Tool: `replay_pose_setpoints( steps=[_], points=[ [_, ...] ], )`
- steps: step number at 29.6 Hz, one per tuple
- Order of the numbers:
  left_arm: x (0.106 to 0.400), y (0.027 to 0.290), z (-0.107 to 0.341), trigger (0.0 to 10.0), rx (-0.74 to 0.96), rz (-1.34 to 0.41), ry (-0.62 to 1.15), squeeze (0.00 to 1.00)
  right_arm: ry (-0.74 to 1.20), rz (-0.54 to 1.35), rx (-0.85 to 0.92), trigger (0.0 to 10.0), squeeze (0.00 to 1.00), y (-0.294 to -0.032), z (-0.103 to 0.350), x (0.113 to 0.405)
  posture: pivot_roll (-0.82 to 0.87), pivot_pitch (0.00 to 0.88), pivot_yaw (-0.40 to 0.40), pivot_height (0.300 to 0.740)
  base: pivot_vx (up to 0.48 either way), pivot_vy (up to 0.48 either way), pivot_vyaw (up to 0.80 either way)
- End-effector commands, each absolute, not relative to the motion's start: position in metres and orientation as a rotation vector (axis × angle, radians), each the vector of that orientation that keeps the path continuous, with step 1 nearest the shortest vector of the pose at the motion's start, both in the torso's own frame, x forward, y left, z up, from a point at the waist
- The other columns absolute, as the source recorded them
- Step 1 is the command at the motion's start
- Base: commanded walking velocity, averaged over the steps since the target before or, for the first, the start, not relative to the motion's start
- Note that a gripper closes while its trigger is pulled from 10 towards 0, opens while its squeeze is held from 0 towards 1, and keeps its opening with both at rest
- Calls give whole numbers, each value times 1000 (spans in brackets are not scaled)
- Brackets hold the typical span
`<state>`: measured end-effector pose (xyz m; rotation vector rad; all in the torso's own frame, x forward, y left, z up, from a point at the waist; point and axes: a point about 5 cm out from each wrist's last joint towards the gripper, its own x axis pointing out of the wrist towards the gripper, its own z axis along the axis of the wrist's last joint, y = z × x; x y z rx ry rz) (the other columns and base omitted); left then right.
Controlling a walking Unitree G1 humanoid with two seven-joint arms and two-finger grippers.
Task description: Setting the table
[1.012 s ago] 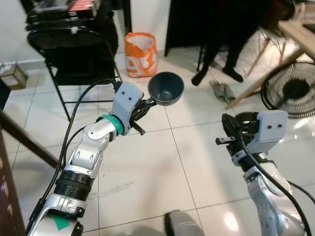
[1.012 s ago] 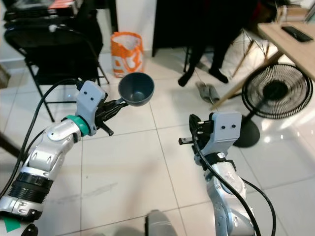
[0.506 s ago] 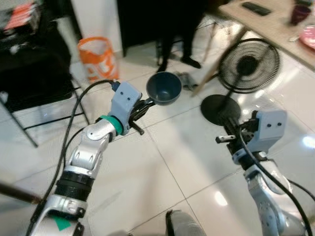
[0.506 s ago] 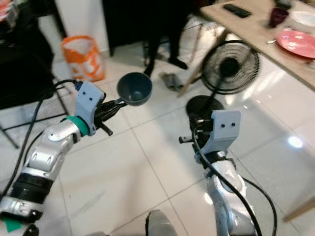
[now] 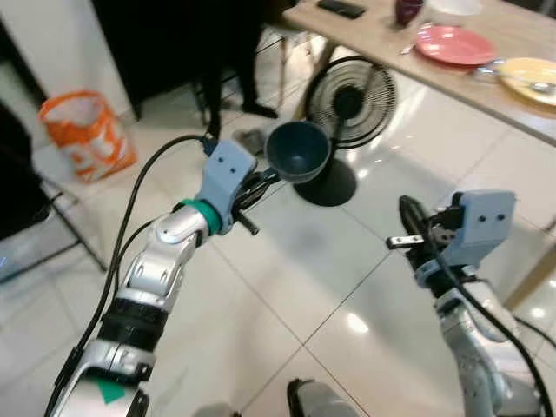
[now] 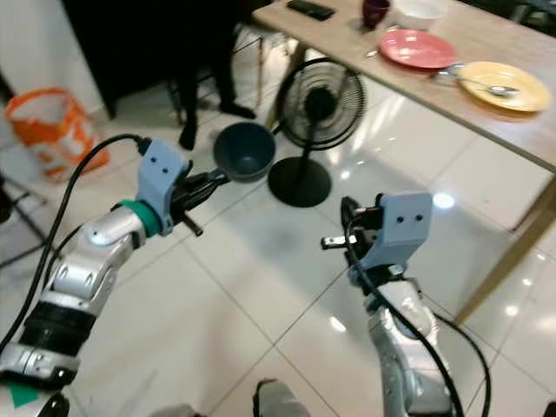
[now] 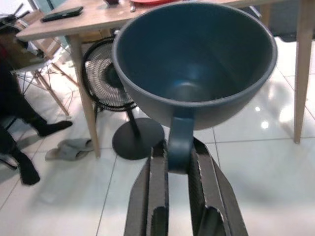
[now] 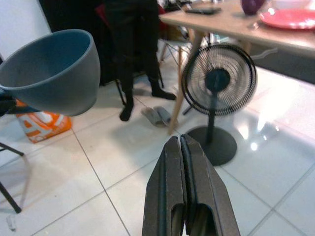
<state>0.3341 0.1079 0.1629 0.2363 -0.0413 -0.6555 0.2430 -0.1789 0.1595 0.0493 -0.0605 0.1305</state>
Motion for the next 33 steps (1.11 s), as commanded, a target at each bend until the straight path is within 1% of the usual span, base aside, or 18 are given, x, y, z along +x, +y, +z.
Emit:
replay_pose_setpoints(
  steps=[1,6,27,33],
  points=[
    [334,110,159,10000,238,-652,-27,0,-52,122,55,10000,0,-180,157,244,-54,5,97,740,0,0,-800],
    [336,111,162,10000,244,-650,-31,0,-59,125,59,10000,0,-177,157,246,-53,5,101,740,0,0,-800],
    [336,109,162,10000,205,-640,-35,0,-63,122,56,10000,0,-181,159,246,-55,6,88,740,0,0,-800],
    [336,109,162,10000,220,-635,-33,0,-63,121,56,10000,0,-181,159,246,-56,7,86,740,0,0,-800]
  ],
)
